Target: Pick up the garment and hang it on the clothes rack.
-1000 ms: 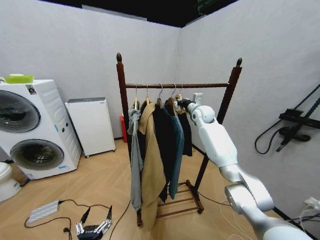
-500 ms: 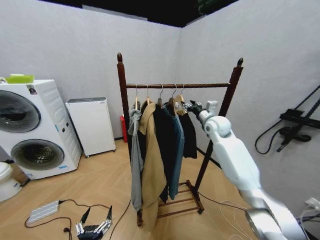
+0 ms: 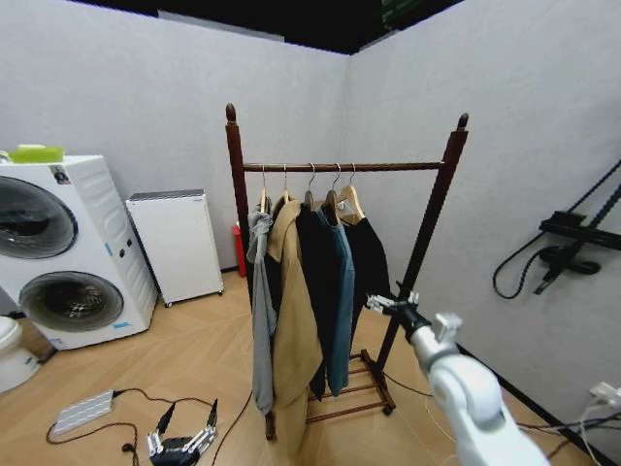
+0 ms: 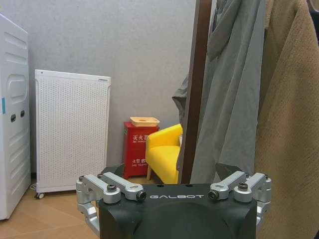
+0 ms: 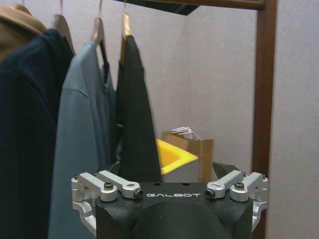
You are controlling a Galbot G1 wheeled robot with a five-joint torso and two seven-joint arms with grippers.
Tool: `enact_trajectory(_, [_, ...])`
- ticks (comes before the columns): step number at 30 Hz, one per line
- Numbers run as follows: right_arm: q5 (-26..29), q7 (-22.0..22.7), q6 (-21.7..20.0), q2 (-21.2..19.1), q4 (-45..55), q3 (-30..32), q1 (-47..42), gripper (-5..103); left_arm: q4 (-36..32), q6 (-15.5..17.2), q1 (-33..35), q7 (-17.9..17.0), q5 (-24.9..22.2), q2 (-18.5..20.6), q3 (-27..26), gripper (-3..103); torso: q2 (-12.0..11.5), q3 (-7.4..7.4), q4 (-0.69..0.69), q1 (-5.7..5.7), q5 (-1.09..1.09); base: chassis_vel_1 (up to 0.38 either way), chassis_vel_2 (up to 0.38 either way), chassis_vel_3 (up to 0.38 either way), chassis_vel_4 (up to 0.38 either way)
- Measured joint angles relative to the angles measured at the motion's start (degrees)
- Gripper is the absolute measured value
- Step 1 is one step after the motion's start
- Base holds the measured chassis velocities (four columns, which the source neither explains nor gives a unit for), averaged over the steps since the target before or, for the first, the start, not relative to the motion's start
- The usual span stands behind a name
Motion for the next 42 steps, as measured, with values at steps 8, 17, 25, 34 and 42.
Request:
enact_trajectory(8, [-4.1,-0.2,5.5,3.4,0.3,2.9,-6.9,100,0.0,0.0,0.0,0.0,0.0,0.0,0.0,100,0.0,0.0,0.0,0.02,0.0,0.0,0.0,0.0,0.0])
enact_trajectory(17, [-5.0,-0.1,7.6,4.5,0.6,2.7,-8.5,100,0.0,0.0,0.0,0.0,0.0,0.0,0.0,100,0.0,0.01,0.01,0.02,0.0,0.0,0.0,0.0,0.0])
enact_trajectory(25, [-5.4,-0.1,8.7,4.4,-0.2,2.6,-7.8,100,0.0,0.0,0.0,0.0,0.0,0.0,0.0,100,0.0,0.01,0.0,0.02,0.01,-0.017,-0.016,-0.018,-0.02])
enact_trajectory(34, [-5.3,-0.2,9.1,4.4,-0.9,2.1,-6.9,100,0.0,0.0,0.0,0.0,0.0,0.0,0.0,100,0.0,0.01,0.0,0.02,0.01,-0.068,-0.078,-0.082,-0.081])
enact_trajectory(42, [-5.5,-0.4,9.8,4.3,-1.1,1.6,-7.1,100,0.0,0.0,0.0,0.0,0.0,0.0,0.0,100,0.0,0.01,0.0,0.02,0.01,-0.124,-0.12,-0.118,-0.114])
